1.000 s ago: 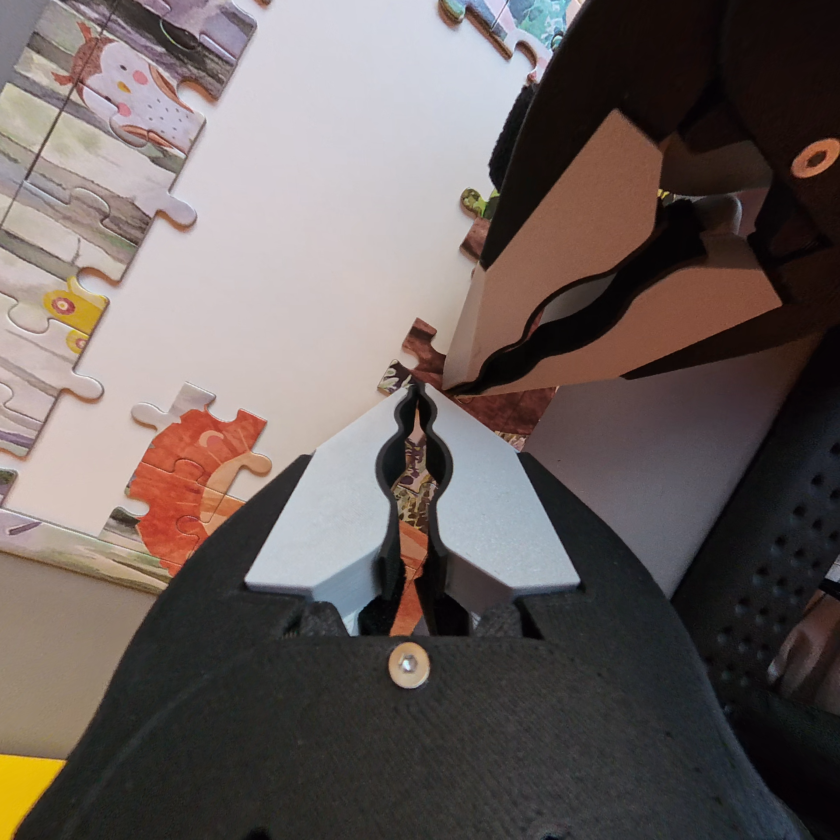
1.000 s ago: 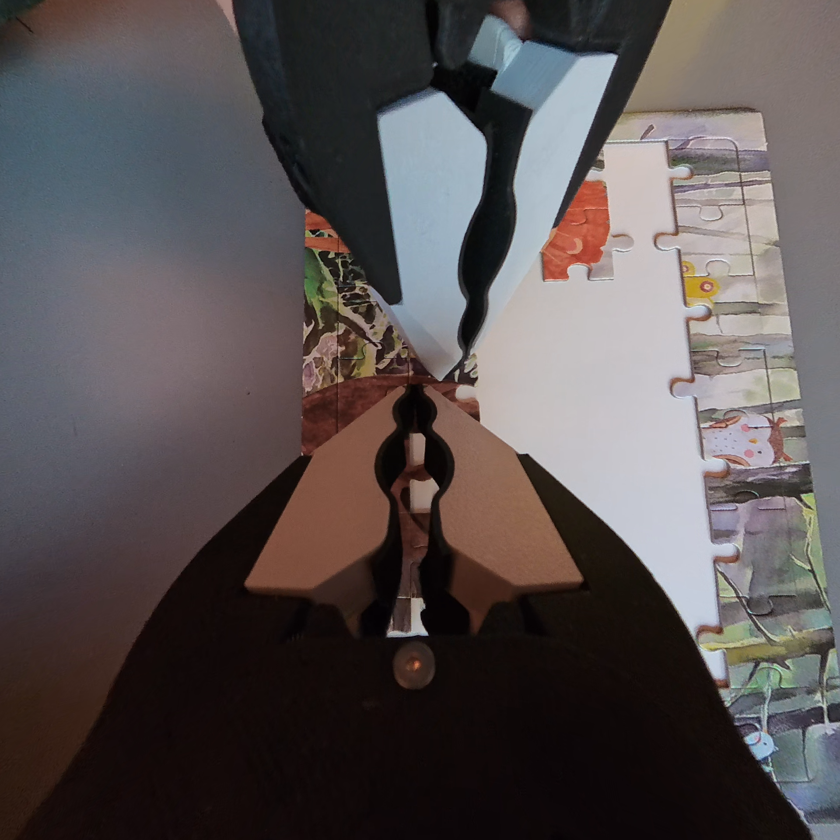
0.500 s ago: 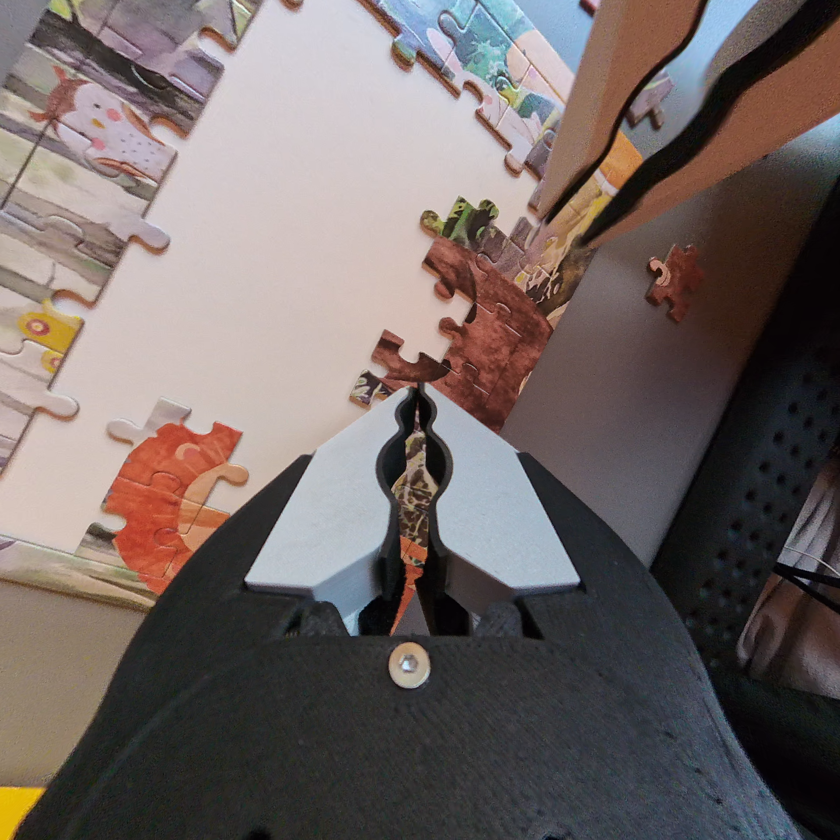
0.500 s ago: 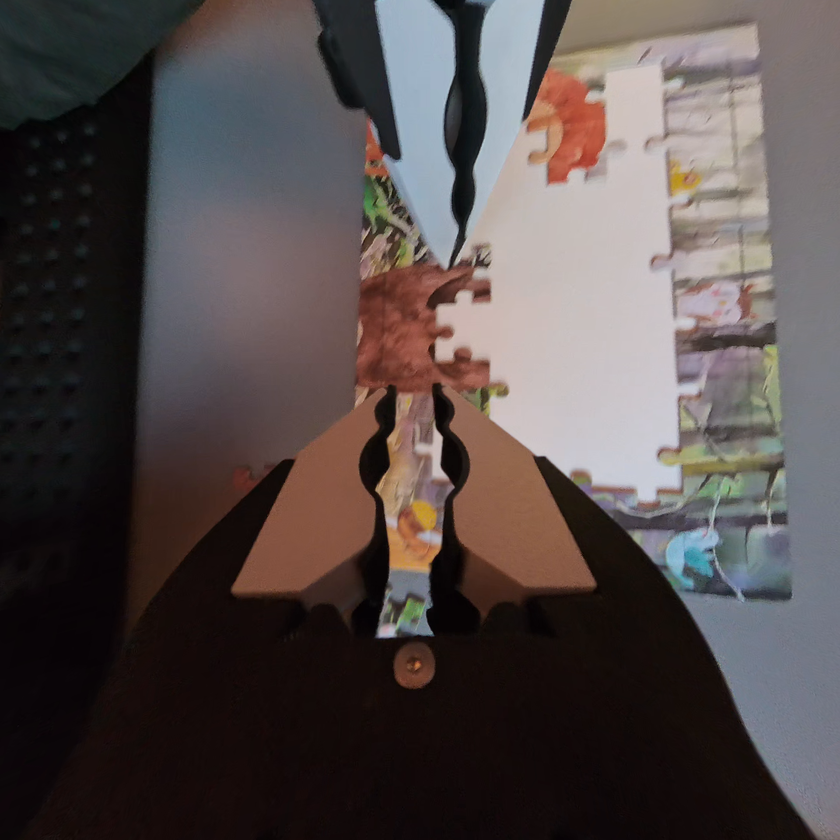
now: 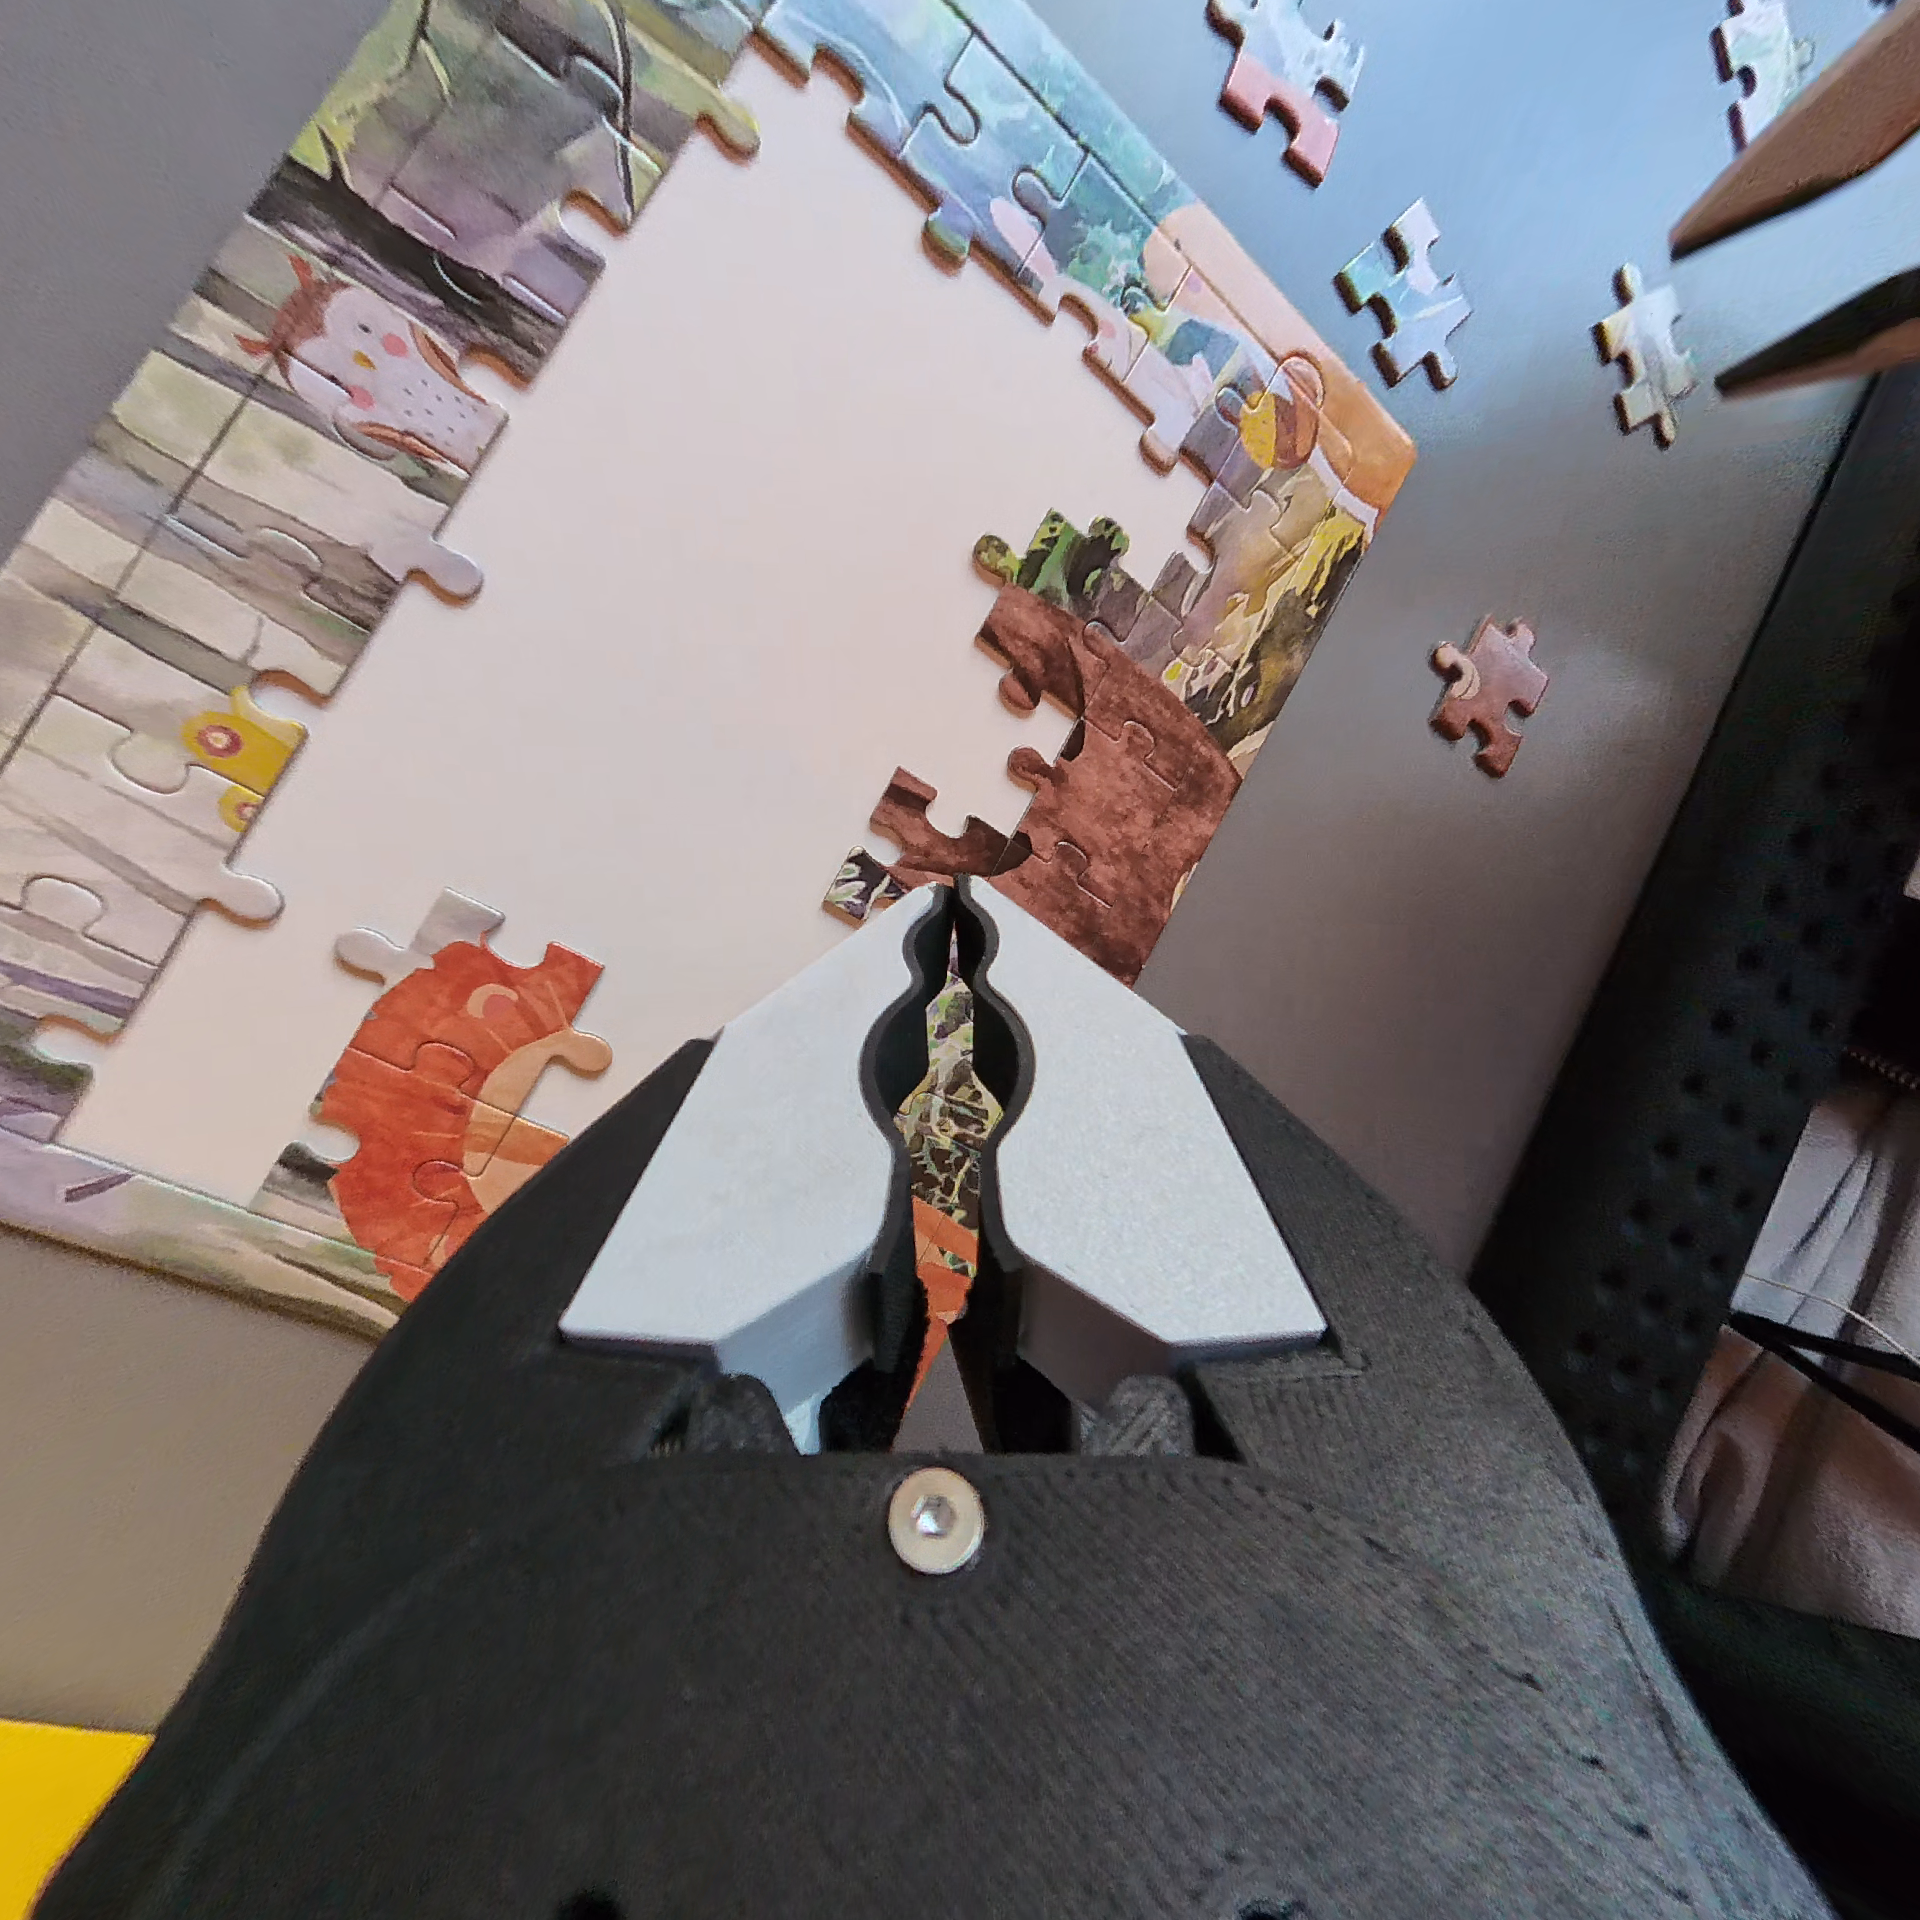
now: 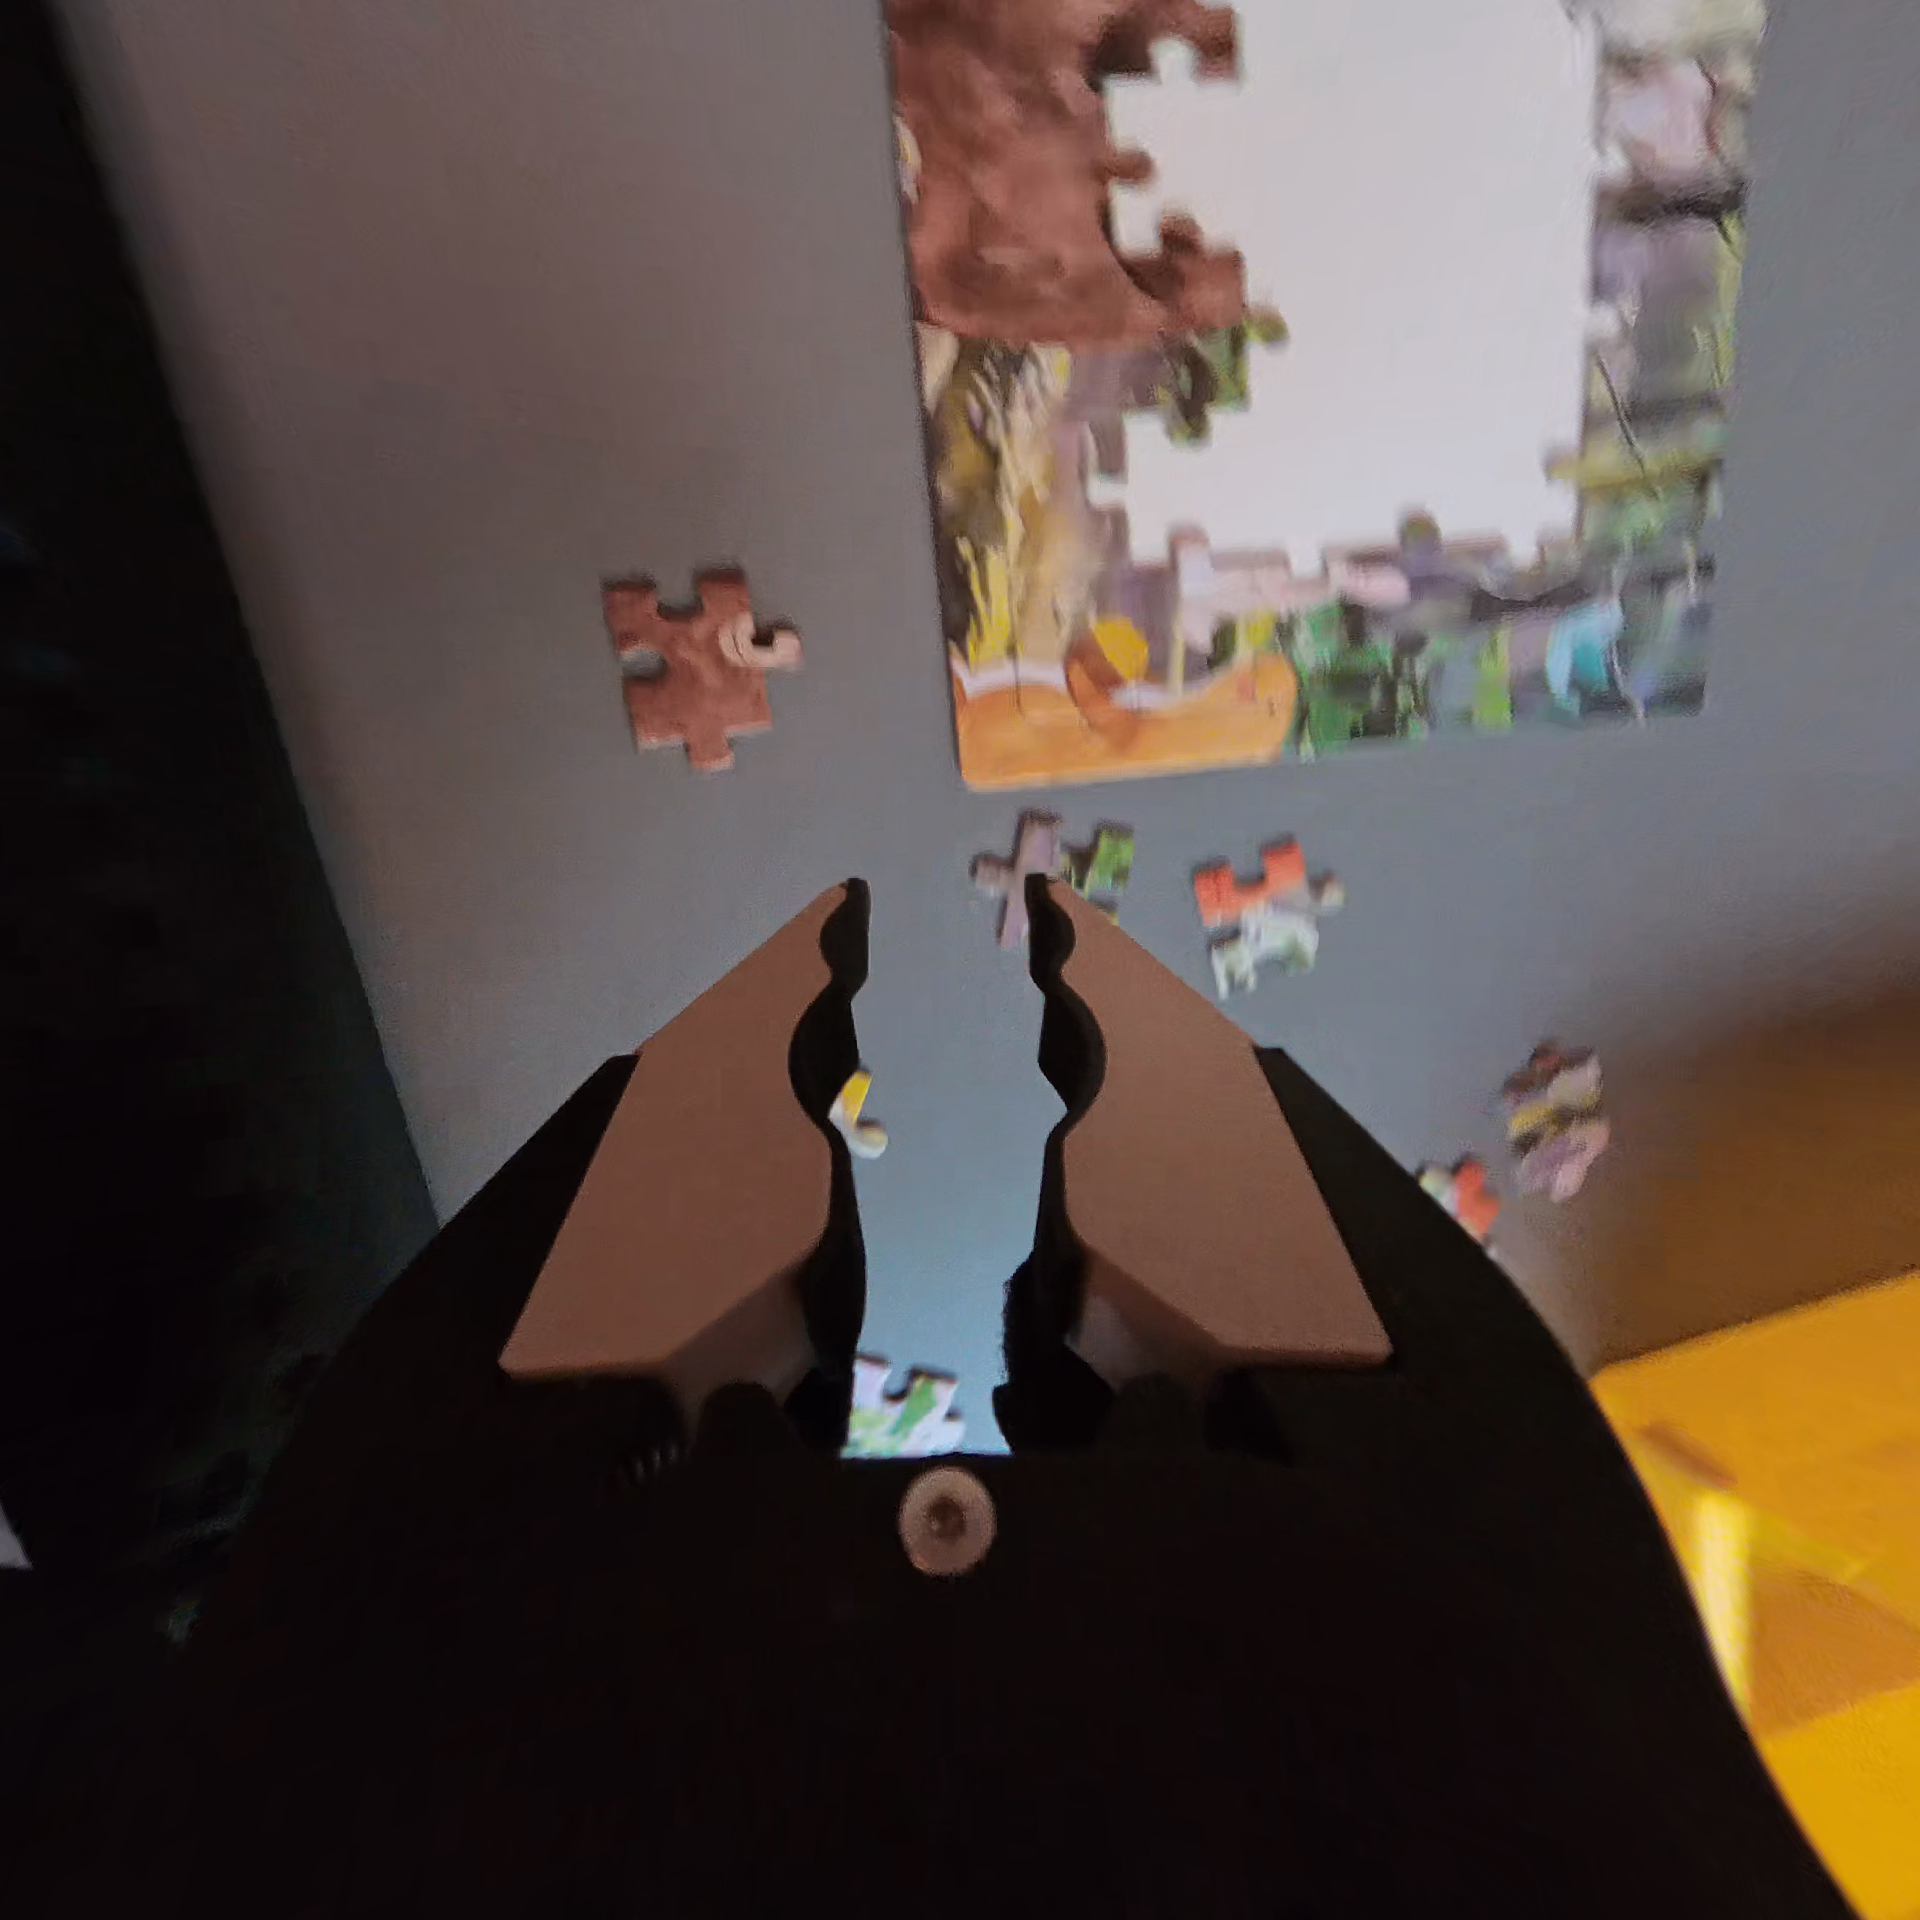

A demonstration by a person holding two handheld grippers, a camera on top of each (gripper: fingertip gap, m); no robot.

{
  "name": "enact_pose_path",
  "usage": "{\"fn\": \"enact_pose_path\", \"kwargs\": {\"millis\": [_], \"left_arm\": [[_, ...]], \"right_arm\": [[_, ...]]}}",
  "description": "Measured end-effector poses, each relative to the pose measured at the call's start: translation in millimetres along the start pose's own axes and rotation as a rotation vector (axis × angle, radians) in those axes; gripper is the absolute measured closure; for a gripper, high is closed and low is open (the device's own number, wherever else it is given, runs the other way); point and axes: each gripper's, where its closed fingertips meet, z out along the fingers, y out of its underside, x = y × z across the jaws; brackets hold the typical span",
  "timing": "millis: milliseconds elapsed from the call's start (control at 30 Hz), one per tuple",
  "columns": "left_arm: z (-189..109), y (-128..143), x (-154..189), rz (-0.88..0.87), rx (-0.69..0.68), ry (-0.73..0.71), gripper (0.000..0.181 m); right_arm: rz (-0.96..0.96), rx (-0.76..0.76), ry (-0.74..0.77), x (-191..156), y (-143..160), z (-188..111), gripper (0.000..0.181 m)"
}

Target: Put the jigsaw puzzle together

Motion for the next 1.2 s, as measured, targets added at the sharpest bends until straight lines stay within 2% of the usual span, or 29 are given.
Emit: {"fn": "enact_pose_path", "kwargs": {"millis": [167, 300, 367, 433, 500, 700, 767, 833, 1000, 1067, 1133, 1200], "left_arm": [[-11.9, -7.8, 0.9, 0.006, 0.050, -0.023, 0.181], [-19.2, -11.9, 3.0, 0.012, 0.078, -0.029, 0.181], [-21.5, -13.5, 4.8, 0.017, 0.089, -0.030, 0.181], [-22.7, -14.4, 6.4, 0.020, 0.093, -0.032, 0.181], [-23.1, -14.3, 7.5, 0.029, 0.091, -0.036, 0.181], [-27.6, -16.5, 9.0, 0.040, 0.104, -0.046, 0.181], [-29.3, -17.0, 8.5, 0.038, 0.109, -0.050, 0.181], [-30.1, -17.3, 8.1, 0.037, 0.112, -0.051, 0.181], [-28.7, -16.4, 8.4, 0.042, 0.105, -0.051, 0.181], [-28.2, -15.6, 8.0, 0.044, 0.100, -0.053, 0.181], [-27.8, -15.9, 7.6, 0.043, 0.100, -0.052, 0.181], [-26.7, -15.8, 8.1, 0.041, 0.097, -0.046, 0.181]], "right_arm": [[0.248, 0.234, 0.124, -0.6, 33.9, -38.6, 0.142], [0.292, 0.372, 0.179, -21.3, 42.8, -58.9, 0.133], [0.293, 0.464, 0.157, -37.3, 39.0, -66.3, 0.133], [0.307, 0.658, 0.107, -52.4, 21.9, -86.3, 0.134], [0.329, 0.784, 0.143, -53.3, 19.5, -106.1, 0.137], [0.438, 0.868, 0.370, -30.5, 52.4, -142.4, 0.136], [0.465, 0.863, 0.423, -25.1, 61.6, -148.1, 0.128], [0.474, 0.824, 0.417, -25.2, 63.8, -140.0, 0.121], [0.367, 0.613, 0.371, -37.5, 54.5, -89.7, 0.119], [0.330, 0.627, 0.334, -43.0, 41.4, -79.2, 0.120], [0.340, 0.688, 0.211, -52.8, 20.2, -64.2, 0.123], [0.319, 0.621, 0.133, -60.0, 10.3, -37.5, 0.122]]}}
